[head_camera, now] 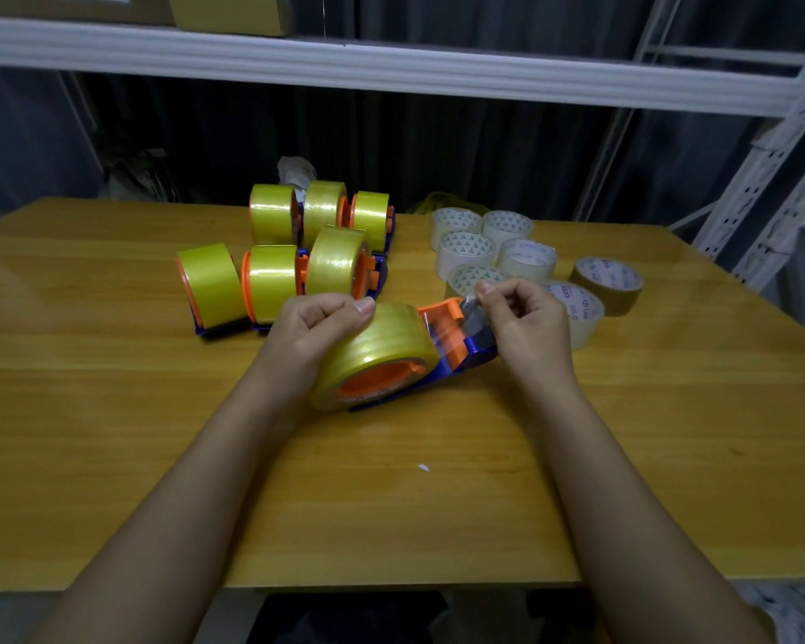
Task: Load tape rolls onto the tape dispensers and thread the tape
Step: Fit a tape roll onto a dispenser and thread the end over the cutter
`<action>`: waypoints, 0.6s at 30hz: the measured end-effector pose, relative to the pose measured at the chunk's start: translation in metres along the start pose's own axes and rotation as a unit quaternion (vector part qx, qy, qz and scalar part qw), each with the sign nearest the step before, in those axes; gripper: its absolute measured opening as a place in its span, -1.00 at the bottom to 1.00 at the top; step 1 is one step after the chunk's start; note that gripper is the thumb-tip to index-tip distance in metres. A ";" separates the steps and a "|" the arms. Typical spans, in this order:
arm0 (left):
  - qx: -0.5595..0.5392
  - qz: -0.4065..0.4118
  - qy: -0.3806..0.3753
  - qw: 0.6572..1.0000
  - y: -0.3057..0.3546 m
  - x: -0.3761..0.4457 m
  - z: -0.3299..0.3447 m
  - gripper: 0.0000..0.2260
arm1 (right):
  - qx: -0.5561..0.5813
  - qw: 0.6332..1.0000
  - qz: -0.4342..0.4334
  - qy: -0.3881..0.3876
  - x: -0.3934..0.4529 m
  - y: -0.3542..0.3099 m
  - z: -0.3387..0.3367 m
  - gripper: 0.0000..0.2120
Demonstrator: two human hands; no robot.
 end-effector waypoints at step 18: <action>0.047 0.034 0.080 0.995 -0.001 0.002 -0.005 -0.47 | -0.019 0.999 0.039 0.008 0.002 0.007 -0.002 -0.76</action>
Point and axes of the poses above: each hand's wrist, its own x-axis towards the middle knuckle, its own z-axis out of the palm, y = z × x, the point moved 3 cm from there along x, towards the middle knuckle, and after that the axes turned 6 degrees about x, right-handed, at the moved point
